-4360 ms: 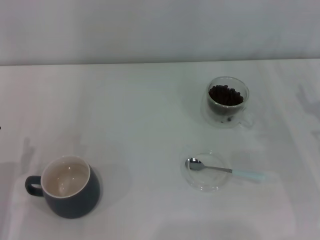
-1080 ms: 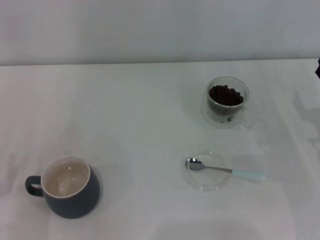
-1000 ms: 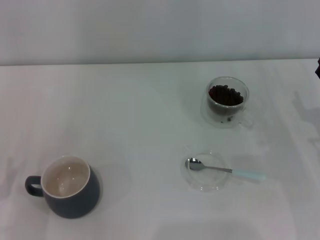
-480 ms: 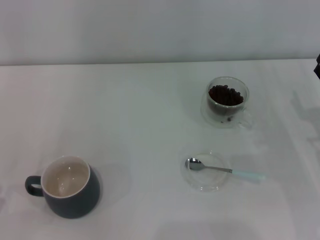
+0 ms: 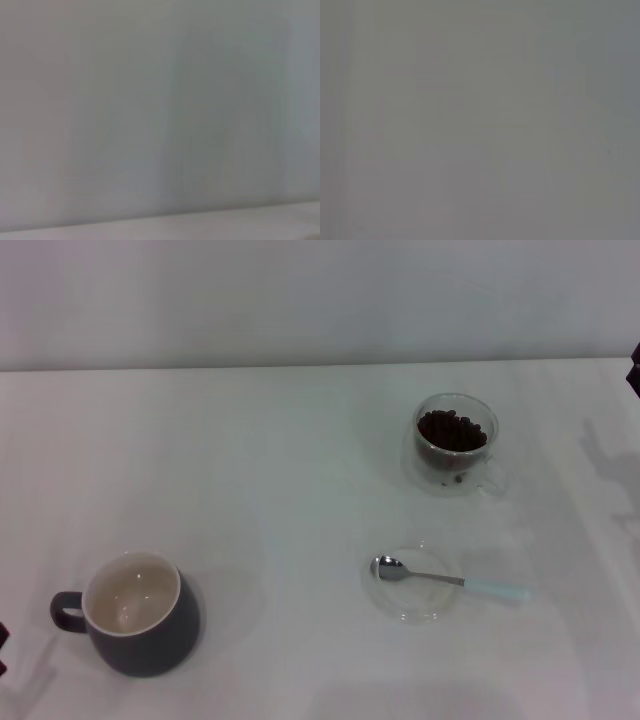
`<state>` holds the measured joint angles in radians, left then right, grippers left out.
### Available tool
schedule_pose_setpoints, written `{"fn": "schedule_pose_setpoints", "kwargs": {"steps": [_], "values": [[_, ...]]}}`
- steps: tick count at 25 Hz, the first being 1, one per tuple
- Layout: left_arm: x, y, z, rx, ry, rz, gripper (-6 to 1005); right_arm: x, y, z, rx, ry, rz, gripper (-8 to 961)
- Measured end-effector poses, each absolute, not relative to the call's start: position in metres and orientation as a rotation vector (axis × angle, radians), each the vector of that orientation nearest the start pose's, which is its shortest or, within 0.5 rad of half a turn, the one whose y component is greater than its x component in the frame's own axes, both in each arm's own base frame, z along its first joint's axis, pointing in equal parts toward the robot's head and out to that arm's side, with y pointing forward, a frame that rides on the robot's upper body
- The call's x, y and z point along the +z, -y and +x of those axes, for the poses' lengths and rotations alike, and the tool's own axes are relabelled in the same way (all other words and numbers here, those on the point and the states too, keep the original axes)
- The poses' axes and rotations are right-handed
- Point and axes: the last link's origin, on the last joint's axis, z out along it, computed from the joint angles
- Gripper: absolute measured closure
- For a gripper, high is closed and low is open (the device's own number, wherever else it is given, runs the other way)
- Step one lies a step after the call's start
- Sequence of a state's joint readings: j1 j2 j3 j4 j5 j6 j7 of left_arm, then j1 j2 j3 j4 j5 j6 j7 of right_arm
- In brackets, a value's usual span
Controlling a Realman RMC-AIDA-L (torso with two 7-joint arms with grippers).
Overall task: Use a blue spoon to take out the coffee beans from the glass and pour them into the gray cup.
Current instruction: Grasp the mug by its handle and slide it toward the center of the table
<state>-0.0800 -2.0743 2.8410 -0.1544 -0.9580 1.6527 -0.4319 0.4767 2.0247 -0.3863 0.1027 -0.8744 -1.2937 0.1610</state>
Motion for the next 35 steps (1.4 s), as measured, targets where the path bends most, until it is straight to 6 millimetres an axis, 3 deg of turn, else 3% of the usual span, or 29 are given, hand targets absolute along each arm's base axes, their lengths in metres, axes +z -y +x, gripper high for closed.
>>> {"fn": "schedule_pose_setpoints", "kwargs": {"steps": [9, 19, 35], "values": [[-0.004, -0.166, -0.399, -0.624, 0.609, -1.885, 112, 0.034, -0.321, 0.362, 0.661, -0.531, -1.405, 80], [-0.021, -0.196, -0.395, -0.580, 0.630, -1.961, 111, 0.034, -0.324, 0.359, 0.668, -0.525, -1.407, 80], [-0.031, -0.219, -0.389, -0.565, 0.652, -1.964, 111, 0.035, -0.325, 0.359, 0.664, -0.518, -1.412, 80]]}}
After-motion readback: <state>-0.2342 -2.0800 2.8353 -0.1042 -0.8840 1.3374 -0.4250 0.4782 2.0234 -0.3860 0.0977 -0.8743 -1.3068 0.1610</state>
